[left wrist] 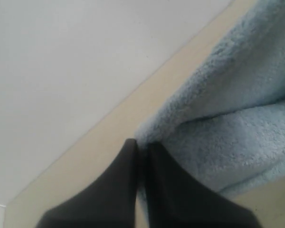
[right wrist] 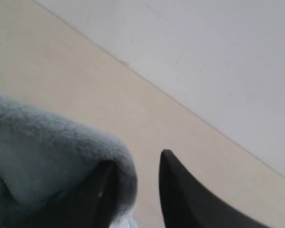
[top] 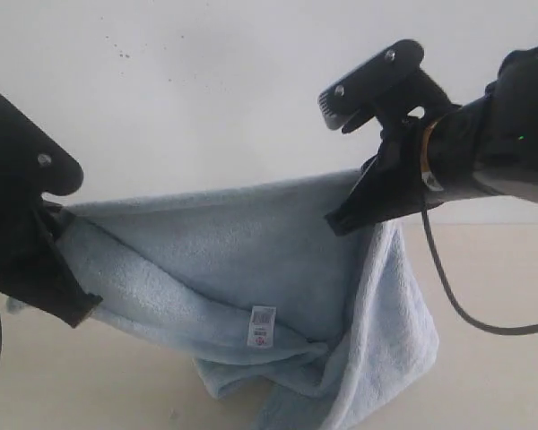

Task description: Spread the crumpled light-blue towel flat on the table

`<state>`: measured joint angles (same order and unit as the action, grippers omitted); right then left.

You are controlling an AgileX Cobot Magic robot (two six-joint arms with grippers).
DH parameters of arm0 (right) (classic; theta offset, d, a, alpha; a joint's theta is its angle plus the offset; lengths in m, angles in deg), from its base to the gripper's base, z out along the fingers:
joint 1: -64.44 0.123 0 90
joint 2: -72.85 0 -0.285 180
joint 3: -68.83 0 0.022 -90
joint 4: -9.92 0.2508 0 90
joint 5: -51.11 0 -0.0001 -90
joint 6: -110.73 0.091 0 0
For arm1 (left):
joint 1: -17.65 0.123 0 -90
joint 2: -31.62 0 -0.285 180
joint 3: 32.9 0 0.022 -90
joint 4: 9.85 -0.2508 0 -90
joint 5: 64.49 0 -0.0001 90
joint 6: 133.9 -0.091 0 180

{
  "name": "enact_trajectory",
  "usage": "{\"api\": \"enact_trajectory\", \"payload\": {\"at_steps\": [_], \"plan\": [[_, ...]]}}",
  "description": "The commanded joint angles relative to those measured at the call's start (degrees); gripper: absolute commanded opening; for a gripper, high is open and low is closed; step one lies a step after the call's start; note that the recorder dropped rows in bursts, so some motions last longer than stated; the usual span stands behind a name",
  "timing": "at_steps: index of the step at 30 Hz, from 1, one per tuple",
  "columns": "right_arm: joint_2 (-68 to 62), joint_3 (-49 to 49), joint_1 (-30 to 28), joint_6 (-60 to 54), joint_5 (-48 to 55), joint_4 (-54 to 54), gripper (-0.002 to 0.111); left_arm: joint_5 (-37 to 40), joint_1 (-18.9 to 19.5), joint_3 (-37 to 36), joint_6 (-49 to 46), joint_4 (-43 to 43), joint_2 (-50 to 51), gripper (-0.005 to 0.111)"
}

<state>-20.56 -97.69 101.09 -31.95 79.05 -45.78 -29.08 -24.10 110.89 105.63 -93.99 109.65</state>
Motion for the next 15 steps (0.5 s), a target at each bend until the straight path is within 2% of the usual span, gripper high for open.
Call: {"api": "enact_trajectory", "payload": {"at_steps": [1,4,5,10,13,15], "plan": [[-3.0,0.1,-0.1,-0.5,0.4,-0.1,0.046,0.2,0.0,-0.3,-0.1,-1.4,2.1,0.004],[-3.8,0.1,-0.1,-0.3,0.6,-0.1,0.049,-3.6,0.0,-0.3,-0.1,-1.8,2.6,0.004],[-4.2,0.1,-0.1,0.2,0.6,-0.2,0.049,-7.8,0.0,-0.3,-0.1,-4.1,2.7,0.004],[-4.3,0.0,-0.1,4.6,1.5,-3.6,0.049,-14.7,0.0,-0.3,-0.1,-8.9,3.0,0.004],[-4.3,-2.4,-0.1,4.8,6.7,-3.6,0.05,-12.4,0.1,-0.3,-0.1,-8.9,4.2,0.004],[-4.3,-6.1,-0.1,5.7,12.8,-3.5,0.061,-9.7,1.4,-0.3,0.9,-8.9,6.9,0.004]]}}
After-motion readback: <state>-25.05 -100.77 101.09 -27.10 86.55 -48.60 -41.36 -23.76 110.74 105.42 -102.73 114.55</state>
